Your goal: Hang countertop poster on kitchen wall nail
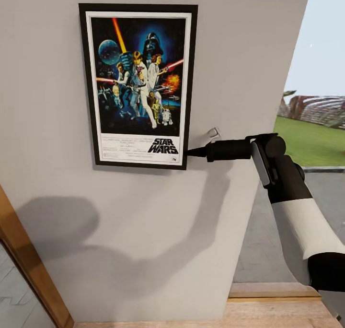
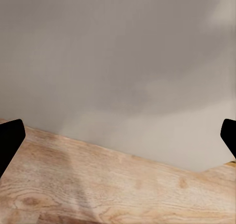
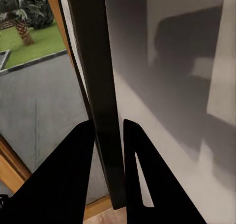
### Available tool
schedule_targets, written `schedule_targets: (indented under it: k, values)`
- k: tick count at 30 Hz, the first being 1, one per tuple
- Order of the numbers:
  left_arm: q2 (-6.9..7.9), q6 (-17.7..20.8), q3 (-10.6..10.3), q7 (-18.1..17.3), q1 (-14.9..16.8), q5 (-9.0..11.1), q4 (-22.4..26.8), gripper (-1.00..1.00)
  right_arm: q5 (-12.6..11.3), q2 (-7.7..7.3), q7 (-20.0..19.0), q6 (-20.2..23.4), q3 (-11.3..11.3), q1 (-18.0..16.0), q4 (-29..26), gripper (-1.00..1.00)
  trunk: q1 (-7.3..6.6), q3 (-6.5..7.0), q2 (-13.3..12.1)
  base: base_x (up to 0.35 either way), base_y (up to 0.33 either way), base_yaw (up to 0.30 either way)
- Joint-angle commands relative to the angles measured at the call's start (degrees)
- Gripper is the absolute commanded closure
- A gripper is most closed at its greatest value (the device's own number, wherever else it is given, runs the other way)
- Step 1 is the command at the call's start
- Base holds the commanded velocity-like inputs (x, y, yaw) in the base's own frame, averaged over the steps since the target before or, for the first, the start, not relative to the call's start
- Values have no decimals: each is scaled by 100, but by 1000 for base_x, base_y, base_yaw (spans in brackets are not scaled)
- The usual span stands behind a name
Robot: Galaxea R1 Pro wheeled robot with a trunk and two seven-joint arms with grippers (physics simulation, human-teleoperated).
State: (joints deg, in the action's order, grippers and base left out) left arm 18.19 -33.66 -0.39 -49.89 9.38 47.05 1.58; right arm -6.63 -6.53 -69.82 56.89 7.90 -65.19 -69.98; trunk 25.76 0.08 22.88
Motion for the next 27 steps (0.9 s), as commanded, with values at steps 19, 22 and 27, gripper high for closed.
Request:
schedule_targets:
  k: [19, 22, 27]
  values:
    - [1, -18, -5, -21, 2, 15, -7, -100, 3, -6, 12, 24, 17, -3, 7, 100, 2, -3, 4, -22, 0, 0]
    - [2, -20, -5, -21, 2, 15, -6, -100, 3, -6, 12, 24, 17, -3, 6, 100, 2, -3, 4, -2, 0, 0]
    - [3, -18, -5, -21, 2, 15, -6, -100, 3, -6, 12, 25, 10, -3, 4, 100, 2, -3, 4, 0, 0, 0]
